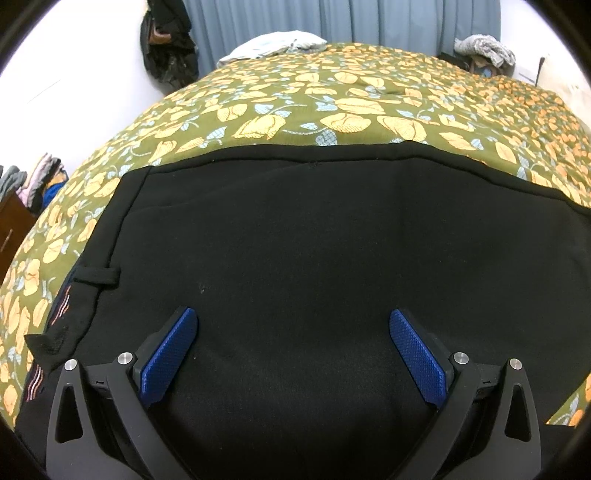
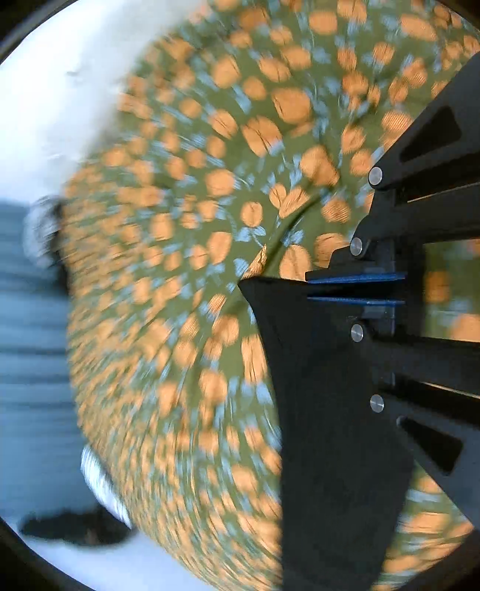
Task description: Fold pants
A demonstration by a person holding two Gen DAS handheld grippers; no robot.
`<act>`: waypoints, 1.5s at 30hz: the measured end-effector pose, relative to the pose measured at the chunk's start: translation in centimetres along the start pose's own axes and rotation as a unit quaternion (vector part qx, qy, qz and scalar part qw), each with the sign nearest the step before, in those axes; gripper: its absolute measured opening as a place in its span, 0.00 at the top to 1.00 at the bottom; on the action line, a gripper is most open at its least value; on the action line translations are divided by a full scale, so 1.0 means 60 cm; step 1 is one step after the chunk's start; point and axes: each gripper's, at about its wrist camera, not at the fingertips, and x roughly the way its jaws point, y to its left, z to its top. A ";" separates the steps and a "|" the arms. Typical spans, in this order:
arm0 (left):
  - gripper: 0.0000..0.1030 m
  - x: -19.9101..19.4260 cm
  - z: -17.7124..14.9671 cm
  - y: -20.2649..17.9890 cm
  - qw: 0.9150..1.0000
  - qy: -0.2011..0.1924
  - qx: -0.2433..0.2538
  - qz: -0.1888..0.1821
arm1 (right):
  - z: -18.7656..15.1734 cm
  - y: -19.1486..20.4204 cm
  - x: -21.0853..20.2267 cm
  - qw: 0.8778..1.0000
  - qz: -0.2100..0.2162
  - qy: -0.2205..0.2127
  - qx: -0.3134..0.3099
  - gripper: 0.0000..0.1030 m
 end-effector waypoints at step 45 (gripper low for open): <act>0.00 -0.144 -0.159 0.006 0.999 0.002 0.048 -0.016 | -0.450 0.118 -0.135 0.882 0.124 -0.021 0.454 0.27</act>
